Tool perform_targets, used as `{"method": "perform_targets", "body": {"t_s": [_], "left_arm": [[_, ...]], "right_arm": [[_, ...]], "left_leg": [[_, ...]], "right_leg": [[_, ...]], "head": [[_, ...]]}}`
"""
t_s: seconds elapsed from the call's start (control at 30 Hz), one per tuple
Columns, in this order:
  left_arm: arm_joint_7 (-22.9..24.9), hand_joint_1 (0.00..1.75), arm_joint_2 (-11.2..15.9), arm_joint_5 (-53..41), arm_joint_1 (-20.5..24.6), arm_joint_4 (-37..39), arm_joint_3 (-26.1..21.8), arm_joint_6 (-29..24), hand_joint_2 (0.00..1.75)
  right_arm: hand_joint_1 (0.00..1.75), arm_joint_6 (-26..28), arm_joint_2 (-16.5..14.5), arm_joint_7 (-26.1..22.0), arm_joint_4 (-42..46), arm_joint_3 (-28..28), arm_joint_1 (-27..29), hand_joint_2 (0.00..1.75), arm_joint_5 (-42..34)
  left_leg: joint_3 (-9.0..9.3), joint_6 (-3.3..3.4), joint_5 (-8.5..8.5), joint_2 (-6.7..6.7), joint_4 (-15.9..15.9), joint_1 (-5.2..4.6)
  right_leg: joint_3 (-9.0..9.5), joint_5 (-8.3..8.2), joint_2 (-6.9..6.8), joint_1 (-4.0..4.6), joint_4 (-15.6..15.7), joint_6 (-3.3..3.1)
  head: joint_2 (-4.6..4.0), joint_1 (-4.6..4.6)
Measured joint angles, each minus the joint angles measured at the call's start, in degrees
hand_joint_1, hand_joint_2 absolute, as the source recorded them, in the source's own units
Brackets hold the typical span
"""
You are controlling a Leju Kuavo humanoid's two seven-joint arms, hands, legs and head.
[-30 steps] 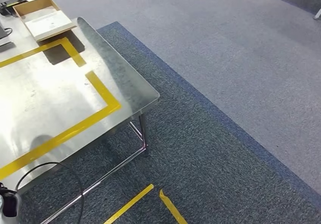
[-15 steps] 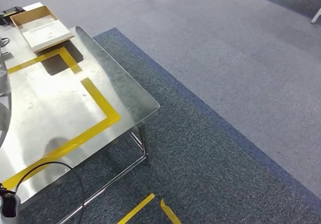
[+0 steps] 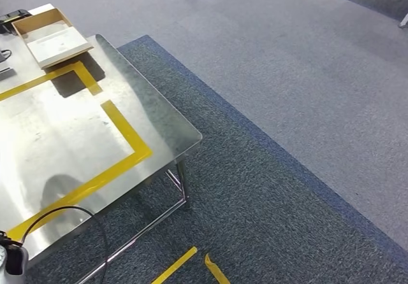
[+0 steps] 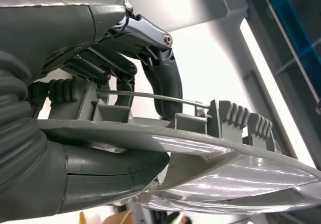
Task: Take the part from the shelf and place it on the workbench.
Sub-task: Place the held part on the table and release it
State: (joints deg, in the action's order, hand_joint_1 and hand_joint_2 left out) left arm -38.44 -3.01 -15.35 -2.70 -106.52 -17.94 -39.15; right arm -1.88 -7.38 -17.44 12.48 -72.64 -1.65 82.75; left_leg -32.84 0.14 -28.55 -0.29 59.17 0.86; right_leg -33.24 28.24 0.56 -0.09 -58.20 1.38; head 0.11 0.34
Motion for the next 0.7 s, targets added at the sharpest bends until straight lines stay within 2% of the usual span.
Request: {"method": "perform_targets", "body": {"t_s": [0.07, 0.1, 0.17, 0.2, 0.23, 0.27, 0.3, 0.33, 0.4, 0.43, 0.53, 0.57, 0.6, 0.63, 0.7], "left_arm": [[1.36, 1.75, 0.93, -0.52, -0.05, 1.17, 0.61, 0.94, 1.75], [1.84, 1.75, 1.38, -0.76, -0.07, 1.82, 0.83, 1.35, 1.75], [2.74, 1.75, 2.07, -1.43, -0.1, 3.28, 1.31, 2.28, 1.75], [3.26, 1.75, 2.38, -1.87, -0.17, 3.98, 1.61, 2.81, 1.75], [3.89, 1.75, 2.67, -2.42, -0.25, 4.7, 1.92, 3.45, 1.75], [4.61, 1.75, 2.98, -3.1, -0.31, 5.4, 2.22, 4.16, 1.75], [5.42, 1.75, 3.39, -3.92, -0.36, 6.1, 2.54, 5.0, 1.75], [6.2, 1.75, 3.85, -4.83, -0.32, 6.75, 2.86, 5.81, 1.75], [7.56, 1.75, 4.91, -6.82, 0.25, 8.14, 3.5, 7.08, 1.75], [8.19, 1.75, 5.4, -7.82, 0.68, 8.78, 3.72, 7.49, 1.75], [10.87, 1.75, 7.14, -11.22, 1.65, 10.83, 4.16, 9.51, 1.75], [11.85, 1.75, 7.87, -12.62, 1.87, 11.57, 4.41, 10.52, 1.75], [12.83, 1.75, 8.66, -14.36, 2.05, 12.37, 4.71, 11.47, 1.75], [13.9, 1.75, 9.5, -16.6, 2.18, 13.21, 5.05, 12.22, 1.75], [16.01, 1.75, 11.31, -21.67, 2.22, 15.14, 5.56, 13.09, 1.75]], "right_arm": [[0.0, -0.54, -0.02, 0.0, 0.0, -0.11, 0.1, 0.0, 0.01], [0.0, -0.86, -0.03, 0.0, 0.0, -0.15, 0.08, 0.0, -0.03], [0.0, -1.56, -0.07, -0.03, 0.0, -0.21, 0.06, 0.0, -0.08], [0.0, -1.79, -0.09, -0.06, 0.0, -0.25, 0.07, 0.0, -0.11], [0.0, -1.98, -0.11, -0.1, 0.0, -0.31, 0.11, 0.0, -0.11], [0.0, -2.06, -0.12, -0.16, 0.0, -0.38, 0.17, 0.0, -0.1], [0.0, -2.08, -0.15, -0.23, 0.0, -0.47, 0.21, 0.0, -0.08], [0.0, -2.04, -0.17, -0.3, 0.0, -0.55, 0.24, 0.0, -0.03], [0.0, -1.63, -0.22, -0.38, 0.0, -0.66, 0.21, 0.0, 0.13], [0.0, -1.32, -0.23, -0.37, 0.0, -0.68, 0.18, 0.0, 0.2], [0.0, -0.75, -0.22, -0.27, 0.0, -0.79, 0.09, 0.0, 0.5], [0.0, -0.74, -0.22, -0.26, 0.0, -0.85, 0.09, 0.0, 0.61], [0.0, -0.77, -0.21, -0.25, 0.0, -0.93, 0.07, 0.0, 0.68], [0.0, -0.84, -0.21, -0.25, 0.0, -1.0, 0.07, 0.0, 0.73], [0.0, -1.04, -0.21, -0.25, 0.0, -1.09, 0.11, 0.0, 0.78]], "left_leg": [[-0.34, -0.61, -0.95, 0.06, 1.06, 0.1], [-1.15, -0.84, -2.24, 0.09, 3.05, 0.12], [-4.12, -1.15, -5.79, 0.11, 9.92, 0.16], [-5.63, -1.26, -7.08, 0.11, 13.29, 0.17], [-6.54, -1.32, -7.4, 0.11, 15.27, 0.17], [-6.55, -1.34, -6.61, 0.11, 15.23, 0.18], [-5.5, -1.3, -4.75, 0.12, 12.86, 0.2], [-3.76, -1.22, -2.5, 0.13, 8.95, 0.22], [-0.72, -0.91, 0.06, 0.1, 2.16, 0.13], [-0.1, -0.7, 0.3, 0.06, 0.57, 0.03], [0.0, 0.24, 0.29, 0.01, -0.11, -0.12], [0.07, 0.62, 0.41, 0.05, -0.28, -0.02], [0.11, 0.96, 0.56, 0.09, -0.46, 0.12], [0.12, 1.2, 0.65, 0.15, -0.57, 0.22], [0.01, 1.36, 0.68, 0.28, -0.57, 0.22]], "right_leg": [[0.26, -0.25, -0.11, -0.19, 0.48, -0.72], [0.4, -0.36, -0.18, -0.31, 0.72, -1.04], [0.5, -0.32, -0.27, -0.27, 0.79, -1.38], [0.52, -0.28, -0.28, -0.23, 0.76, -1.44], [0.55, -0.25, -0.27, -0.2, 0.73, -1.48], [0.61, -0.22, -0.24, -0.18, 0.68, -1.48], [0.72, -0.16, -0.18, -0.18, 0.64, -1.45], [0.83, -0.07, -0.13, -0.18, 0.58, -1.35], [0.8, 0.13, -0.05, 0.03, 0.34, -0.96], [0.69, 0.16, -0.04, 0.11, 0.23, -0.69], [0.42, 0.2, -0.04, 0.0, 0.17, 0.19], [0.09, 0.7, -0.06, -0.04, -0.4, 0.48], [-0.73, 1.76, -0.08, -0.07, -2.0, 0.73], [-2.19, 3.36, -0.11, -0.13, -4.88, 0.94], [-6.09, 6.85, -0.17, -0.21, -12.94, 1.23]], "head": [[0.0, -0.09], [0.0, -0.15], [0.0, -0.25], [0.0, -0.22], [0.0, -0.22], [0.0, -0.23], [0.0, -0.23], [0.0, -0.24], [0.0, -0.22], [0.0, -0.18], [0.0, -0.18], [0.0, -0.11], [0.0, 0.05], [0.0, 0.21], [0.0, 0.45]]}}
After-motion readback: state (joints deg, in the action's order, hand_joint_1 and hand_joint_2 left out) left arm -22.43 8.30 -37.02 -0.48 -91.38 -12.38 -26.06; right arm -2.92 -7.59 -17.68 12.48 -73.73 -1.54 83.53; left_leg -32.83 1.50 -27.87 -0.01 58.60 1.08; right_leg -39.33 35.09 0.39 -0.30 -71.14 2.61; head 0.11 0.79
